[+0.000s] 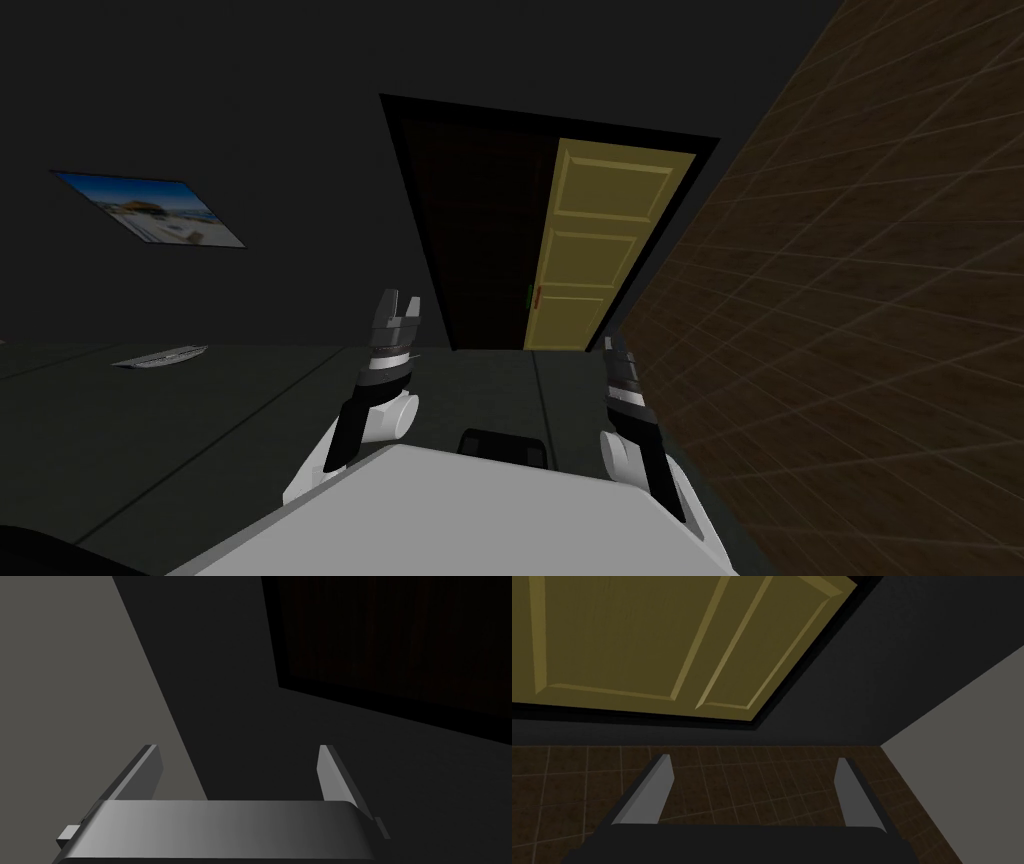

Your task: Pull the door open

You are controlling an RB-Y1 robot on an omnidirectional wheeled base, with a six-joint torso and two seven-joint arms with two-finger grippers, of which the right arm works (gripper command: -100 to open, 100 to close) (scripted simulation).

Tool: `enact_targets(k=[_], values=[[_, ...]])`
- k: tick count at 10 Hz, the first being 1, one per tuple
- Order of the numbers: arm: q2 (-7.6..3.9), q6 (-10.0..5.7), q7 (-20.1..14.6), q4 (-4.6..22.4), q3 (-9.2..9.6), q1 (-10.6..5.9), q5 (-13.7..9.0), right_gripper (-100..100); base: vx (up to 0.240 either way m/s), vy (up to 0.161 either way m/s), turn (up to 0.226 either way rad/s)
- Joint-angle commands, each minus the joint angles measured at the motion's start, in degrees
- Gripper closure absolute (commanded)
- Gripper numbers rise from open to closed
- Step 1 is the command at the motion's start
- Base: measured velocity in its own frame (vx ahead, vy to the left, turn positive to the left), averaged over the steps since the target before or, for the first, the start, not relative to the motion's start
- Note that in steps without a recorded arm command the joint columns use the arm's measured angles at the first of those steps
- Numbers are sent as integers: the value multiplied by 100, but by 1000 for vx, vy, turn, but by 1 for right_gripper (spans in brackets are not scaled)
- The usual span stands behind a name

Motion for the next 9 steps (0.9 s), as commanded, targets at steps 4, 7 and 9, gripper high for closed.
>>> enact_targets(k=[4,7,9], values=[[-72,-154,472,575,-114,-201,316,-100,100,16,-12],[-105,-281,807,1012,-195,-352,544,-100,103,5,-13],[-124,-368,1034,1308,-250,-455,699,-100,94,12,-14]])
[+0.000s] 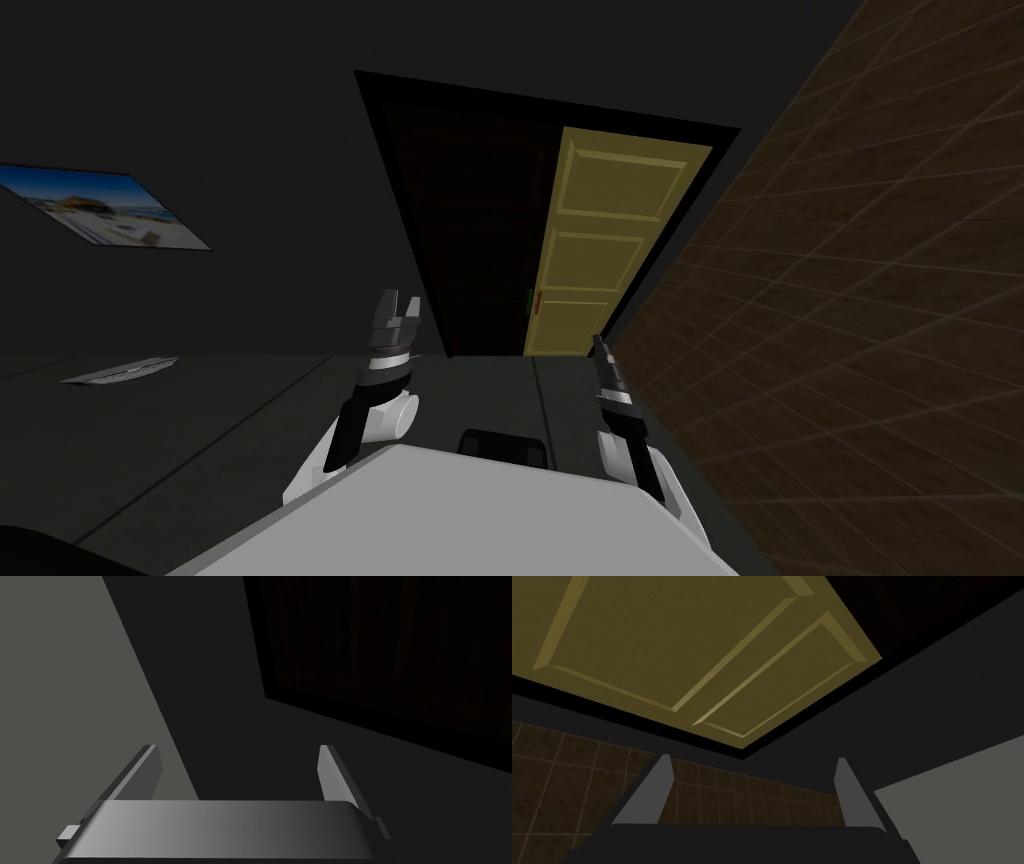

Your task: Pull the door open

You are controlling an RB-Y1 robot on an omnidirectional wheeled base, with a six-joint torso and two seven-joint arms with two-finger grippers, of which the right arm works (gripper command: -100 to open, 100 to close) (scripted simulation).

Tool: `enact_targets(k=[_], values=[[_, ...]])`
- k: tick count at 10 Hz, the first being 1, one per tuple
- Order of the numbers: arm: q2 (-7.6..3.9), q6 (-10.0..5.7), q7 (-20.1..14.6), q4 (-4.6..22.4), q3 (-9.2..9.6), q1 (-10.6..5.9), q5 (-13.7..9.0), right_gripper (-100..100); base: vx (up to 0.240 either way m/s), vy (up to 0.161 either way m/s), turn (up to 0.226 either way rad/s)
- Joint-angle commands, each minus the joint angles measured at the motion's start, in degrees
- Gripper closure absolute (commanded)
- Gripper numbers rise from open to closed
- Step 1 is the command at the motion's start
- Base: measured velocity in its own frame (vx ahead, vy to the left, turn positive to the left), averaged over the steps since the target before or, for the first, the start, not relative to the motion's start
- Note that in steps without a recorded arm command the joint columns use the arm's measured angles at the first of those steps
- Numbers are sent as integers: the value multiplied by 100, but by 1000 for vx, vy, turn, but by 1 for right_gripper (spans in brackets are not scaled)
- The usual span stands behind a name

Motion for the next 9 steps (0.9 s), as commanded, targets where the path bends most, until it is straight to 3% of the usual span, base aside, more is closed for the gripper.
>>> enact_targets(k=[1,9], values=[[-16,-66,197,230,-46,-72,130,-100,95,30,-13],[-32,-437,1169,1472,-280,-515,793,-100,100,13,-15]])
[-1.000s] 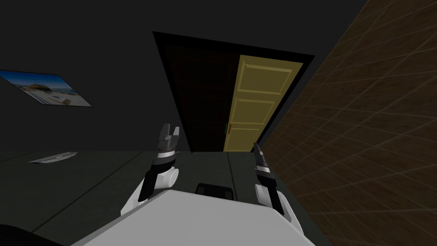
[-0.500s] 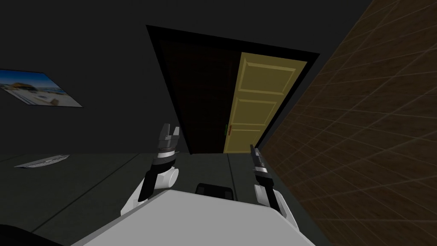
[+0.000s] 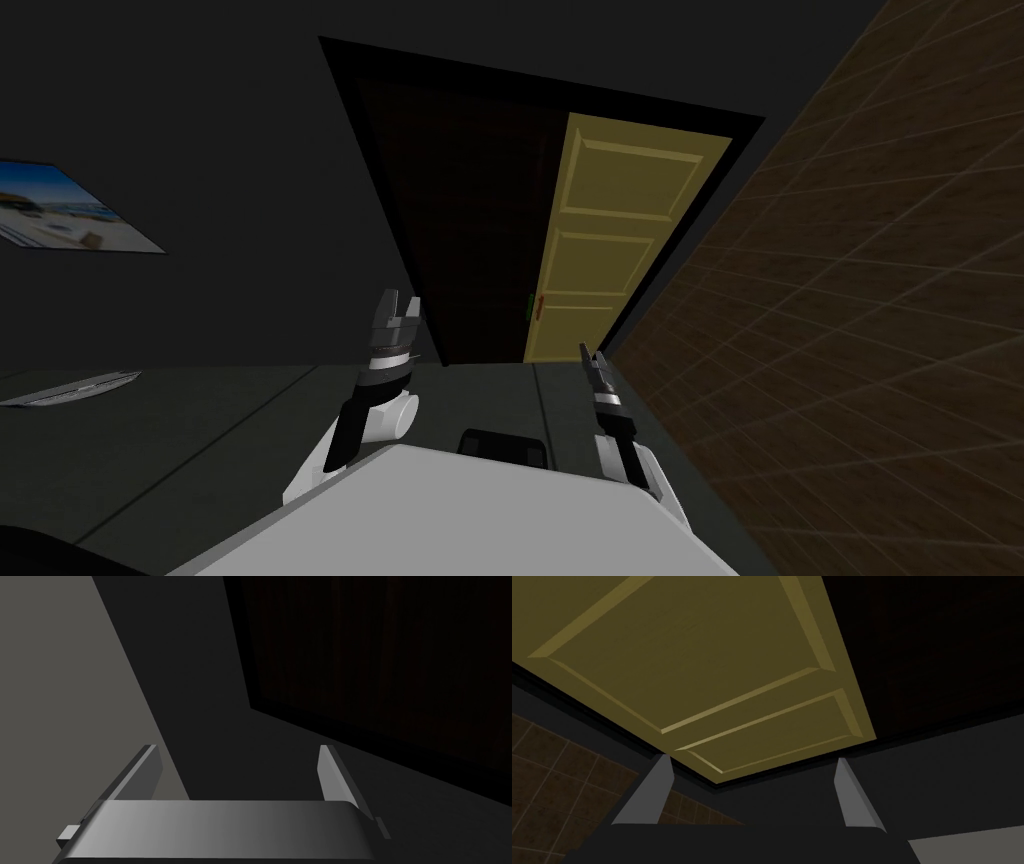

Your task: Pull the door open

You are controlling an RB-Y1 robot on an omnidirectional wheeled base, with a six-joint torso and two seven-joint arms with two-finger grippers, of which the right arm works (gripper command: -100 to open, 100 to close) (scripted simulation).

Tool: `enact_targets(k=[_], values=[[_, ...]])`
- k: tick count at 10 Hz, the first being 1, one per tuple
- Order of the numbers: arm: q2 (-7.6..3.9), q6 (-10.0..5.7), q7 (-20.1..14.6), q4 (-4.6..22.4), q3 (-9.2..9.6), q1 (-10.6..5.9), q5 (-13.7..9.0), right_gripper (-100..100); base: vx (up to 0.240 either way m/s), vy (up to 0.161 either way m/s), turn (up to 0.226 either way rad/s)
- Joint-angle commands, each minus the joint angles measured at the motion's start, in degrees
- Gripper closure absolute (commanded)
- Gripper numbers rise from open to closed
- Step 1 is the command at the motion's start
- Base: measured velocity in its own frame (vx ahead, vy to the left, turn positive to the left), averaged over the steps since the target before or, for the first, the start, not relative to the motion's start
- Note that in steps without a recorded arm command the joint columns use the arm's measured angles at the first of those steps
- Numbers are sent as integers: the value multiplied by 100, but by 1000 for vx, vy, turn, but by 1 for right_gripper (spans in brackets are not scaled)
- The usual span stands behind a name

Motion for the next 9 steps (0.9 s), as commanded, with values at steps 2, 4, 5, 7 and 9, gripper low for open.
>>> enact_targets(k=[2,4,5,7,9], values=[[5,-143,342,458,-88,-172,217,-100,98,8,-14],[18,-237,588,796,-147,-286,385,-100,104,14,-14],[28,-282,709,937,-175,-343,467,-100,103,6,-14],[52,-373,947,1262,-232,-455,630,-100,94,13,-14],[78,-464,1185,1570,-288,-567,791,-100,105,17,-15]])
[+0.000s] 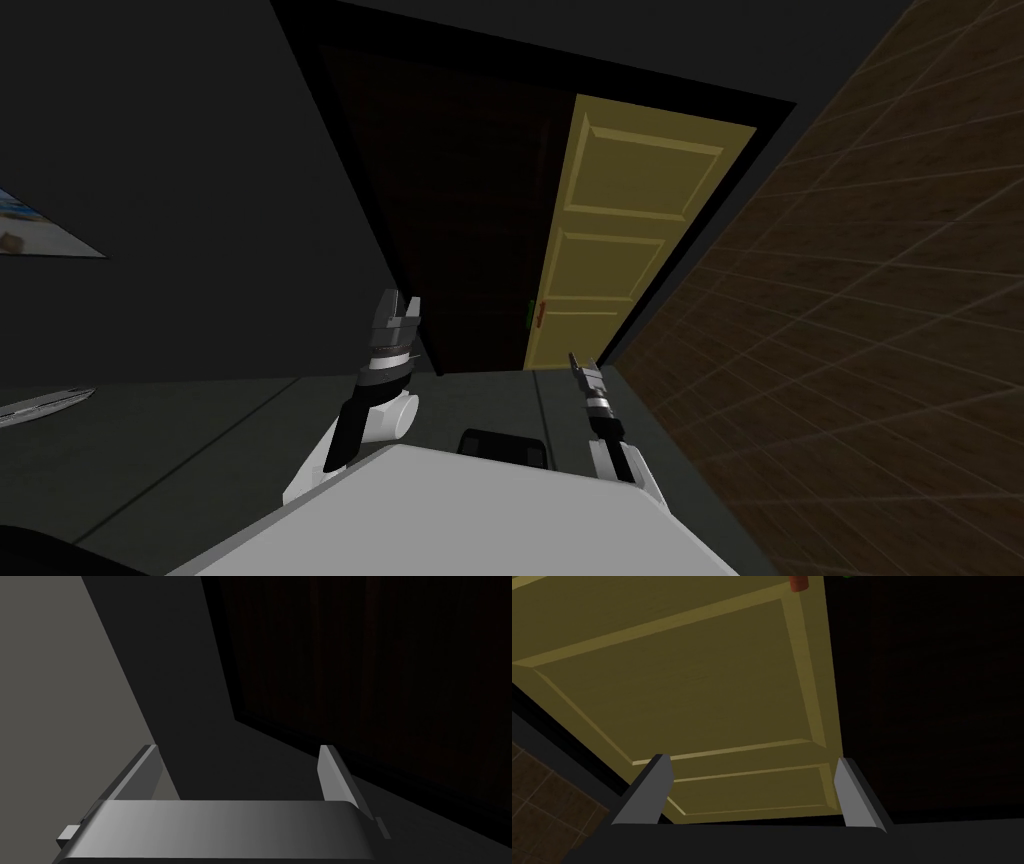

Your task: Pull the door open

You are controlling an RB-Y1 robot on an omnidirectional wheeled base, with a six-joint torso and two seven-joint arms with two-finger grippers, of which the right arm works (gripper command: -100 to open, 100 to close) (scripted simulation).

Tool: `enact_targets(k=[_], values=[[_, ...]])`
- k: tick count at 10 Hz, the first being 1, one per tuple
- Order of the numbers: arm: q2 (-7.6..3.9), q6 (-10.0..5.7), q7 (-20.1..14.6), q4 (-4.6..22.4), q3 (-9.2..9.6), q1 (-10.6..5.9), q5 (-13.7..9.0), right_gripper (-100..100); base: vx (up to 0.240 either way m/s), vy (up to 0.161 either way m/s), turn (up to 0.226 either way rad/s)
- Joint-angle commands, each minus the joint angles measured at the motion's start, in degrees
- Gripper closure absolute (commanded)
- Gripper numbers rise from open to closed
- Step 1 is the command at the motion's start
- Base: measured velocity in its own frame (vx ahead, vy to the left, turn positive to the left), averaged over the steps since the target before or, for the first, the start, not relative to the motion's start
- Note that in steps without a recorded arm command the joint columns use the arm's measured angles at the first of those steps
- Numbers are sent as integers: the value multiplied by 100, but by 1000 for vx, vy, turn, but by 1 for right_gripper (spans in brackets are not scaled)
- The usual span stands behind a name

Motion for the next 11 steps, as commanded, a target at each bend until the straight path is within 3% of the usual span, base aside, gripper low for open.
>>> enact_targets(k=[1,11], values=[[26,-55,196,236,-41,-102,132,-100,97,6,-15],[262,-477,1305,1666,-294,-649,888,-100,106,1,-12]])
